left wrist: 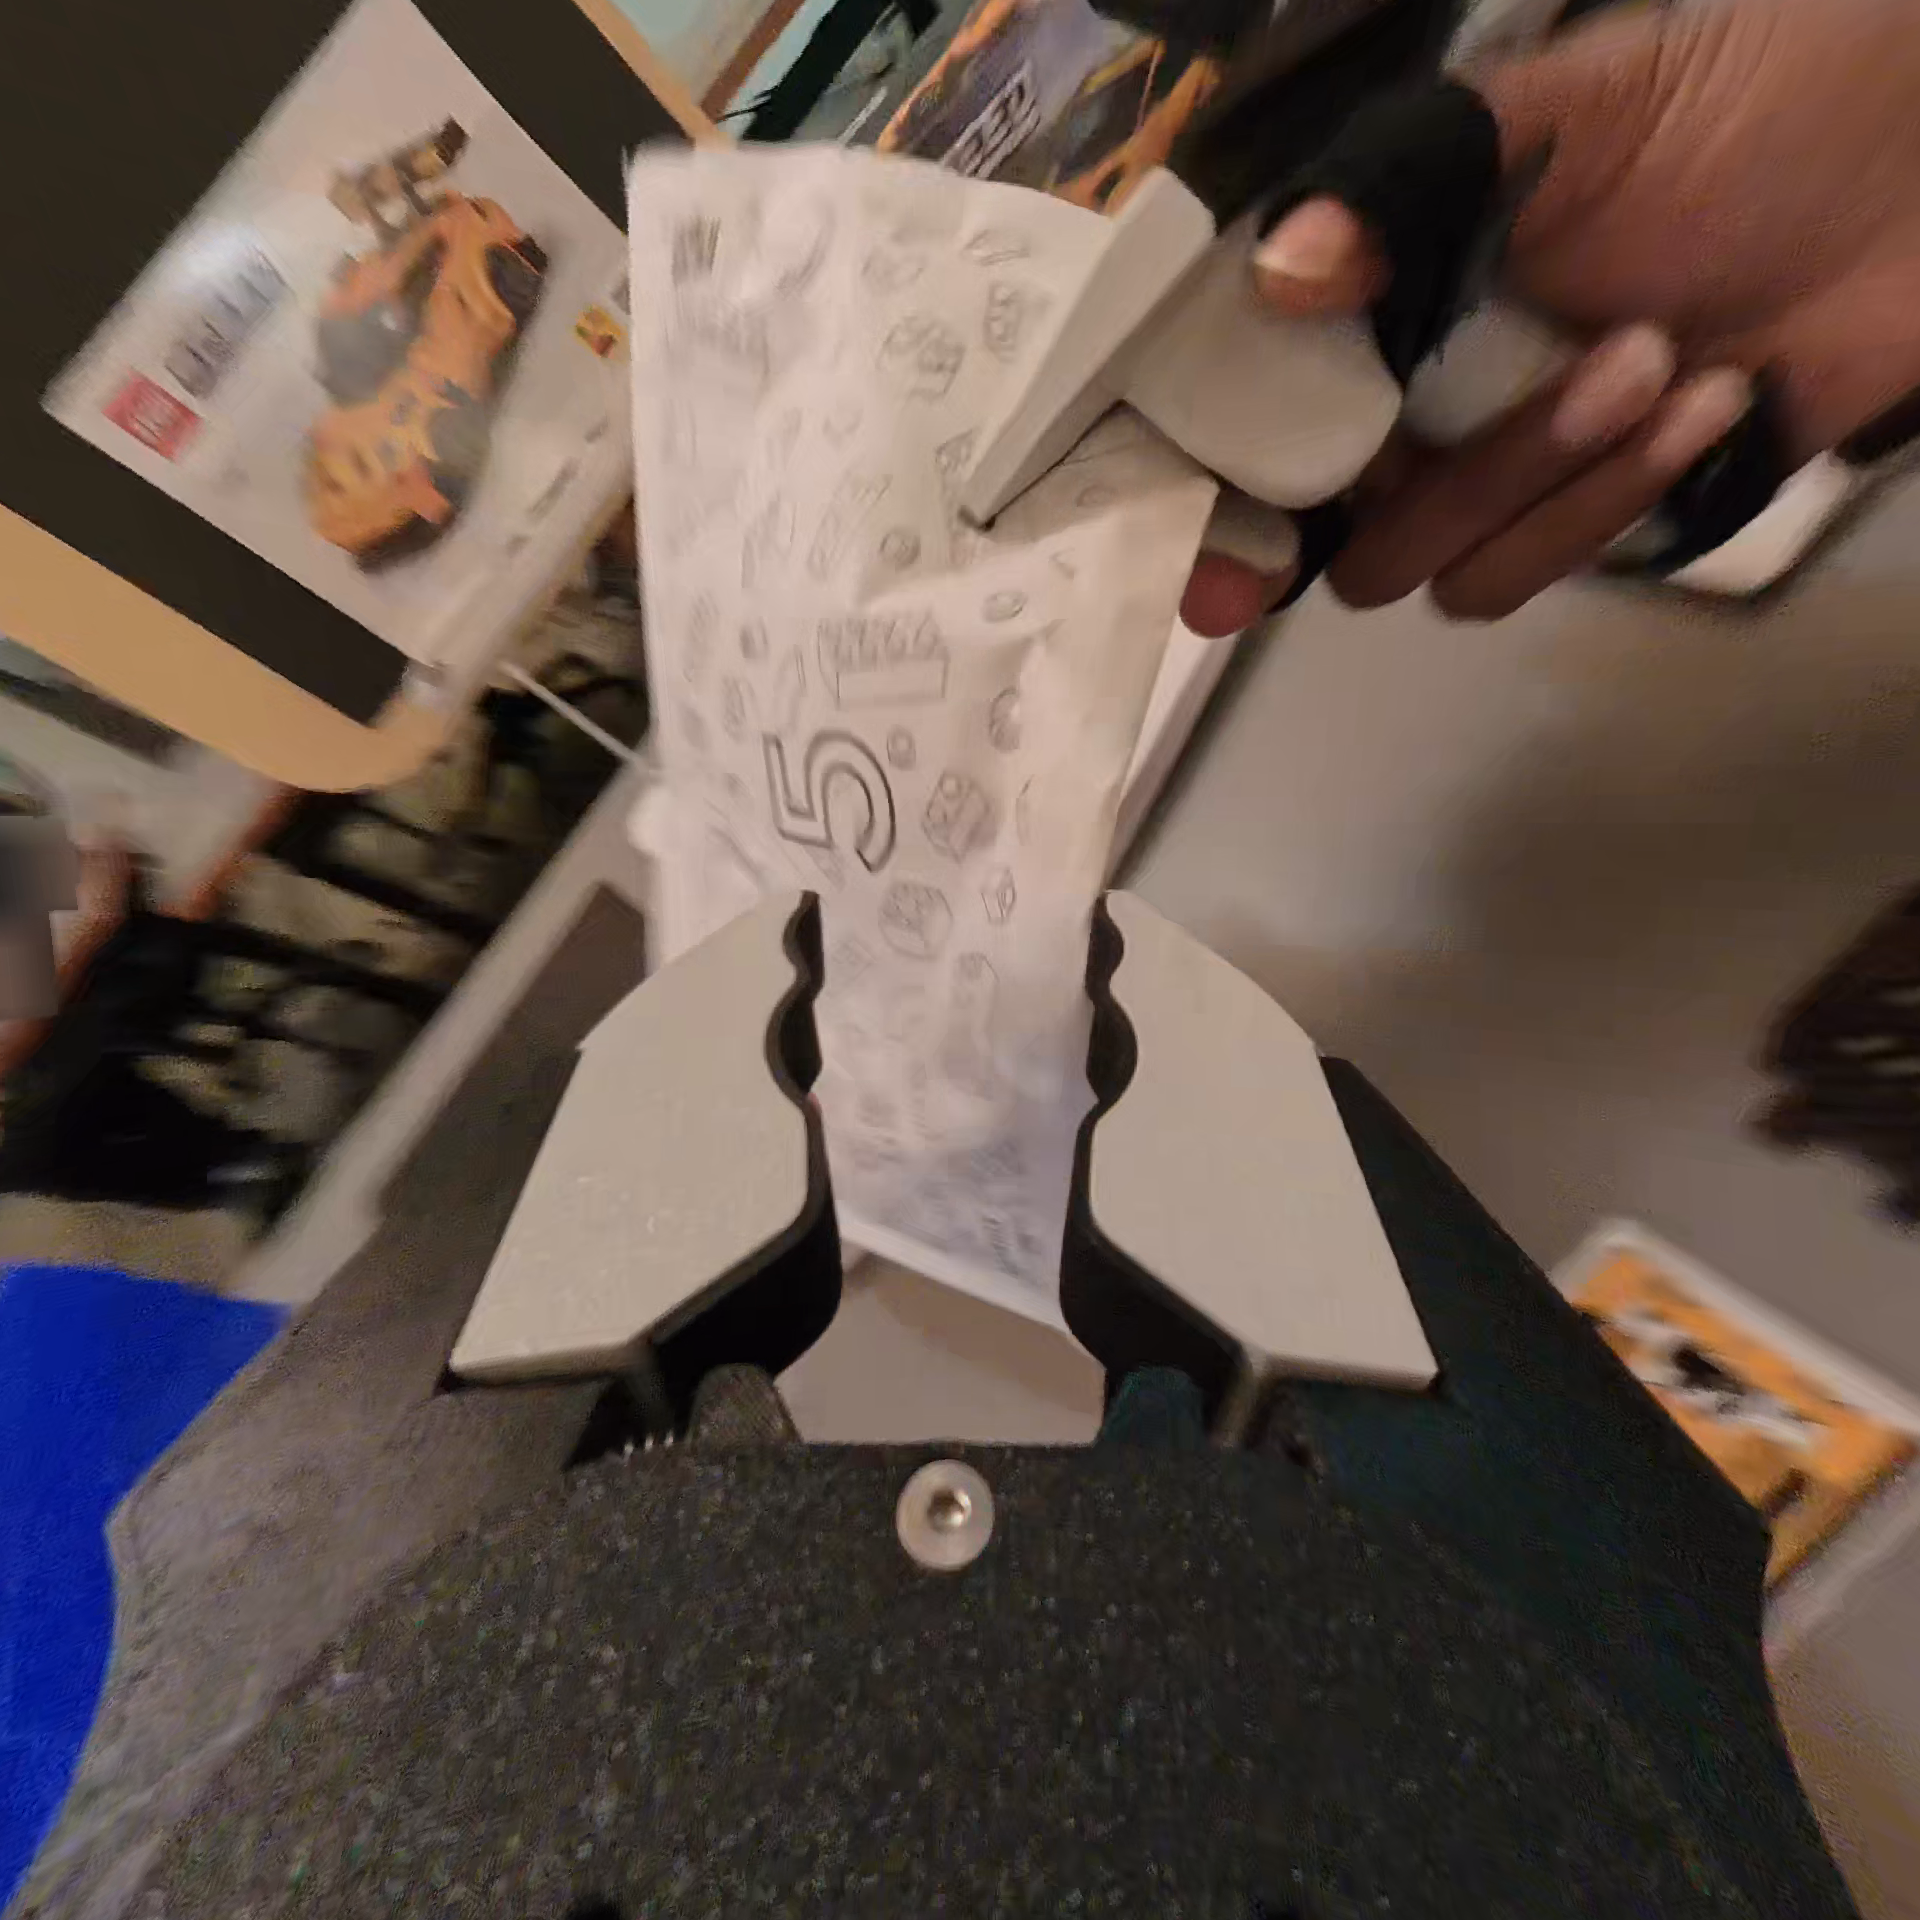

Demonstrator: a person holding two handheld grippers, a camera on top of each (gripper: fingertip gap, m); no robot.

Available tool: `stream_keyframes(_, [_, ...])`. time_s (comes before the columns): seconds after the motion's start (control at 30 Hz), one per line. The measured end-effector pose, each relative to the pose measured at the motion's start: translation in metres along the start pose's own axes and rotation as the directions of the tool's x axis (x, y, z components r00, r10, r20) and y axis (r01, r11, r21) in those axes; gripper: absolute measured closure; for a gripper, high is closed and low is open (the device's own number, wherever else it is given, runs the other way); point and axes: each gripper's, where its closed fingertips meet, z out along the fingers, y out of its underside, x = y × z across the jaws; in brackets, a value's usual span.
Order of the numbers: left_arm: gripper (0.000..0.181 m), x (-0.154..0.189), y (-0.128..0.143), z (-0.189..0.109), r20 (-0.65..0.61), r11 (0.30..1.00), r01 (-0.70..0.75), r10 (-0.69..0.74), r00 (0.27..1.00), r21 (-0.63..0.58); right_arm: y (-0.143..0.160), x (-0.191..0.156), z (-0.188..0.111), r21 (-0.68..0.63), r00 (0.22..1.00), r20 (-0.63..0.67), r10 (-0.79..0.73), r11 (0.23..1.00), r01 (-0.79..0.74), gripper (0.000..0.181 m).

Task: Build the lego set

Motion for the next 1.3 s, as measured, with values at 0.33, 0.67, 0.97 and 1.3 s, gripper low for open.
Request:
stream_keyframes(0.33, [0.126,-0.002,0.014,-0.013,-0.356,0.78,0.618,-0.552,0.754,0.098,-0.025,-0.081,-0.046,-0.063,0.895,0.311,-0.32,0.933,0.355,0.181])
stream_keyframes(0.67, [0.154,0.022,-0.049,-0.03,-0.772,0.492,0.863,-0.502,0.389,0.115,-0.013,-0.134,-0.072,-0.103,0.774,0.55,-0.314,0.894,0.436,0.181])
stream_keyframes(0.97, [0.169,-0.011,-0.018,-0.041,-0.572,0.547,0.831,-0.652,0.497,0.098,-0.016,-0.021,-0.064,-0.188,0.936,0.116,-0.332,0.918,0.349,0.174])
stream_keyframes(1.3, [0.17,-0.116,0.018,-0.109,-0.284,0.546,0.814,-0.763,0.58,0.197,-0.001,0.027,-0.055,-0.232,0.899,-0.1,-0.426,0.889,0.396,0.136])
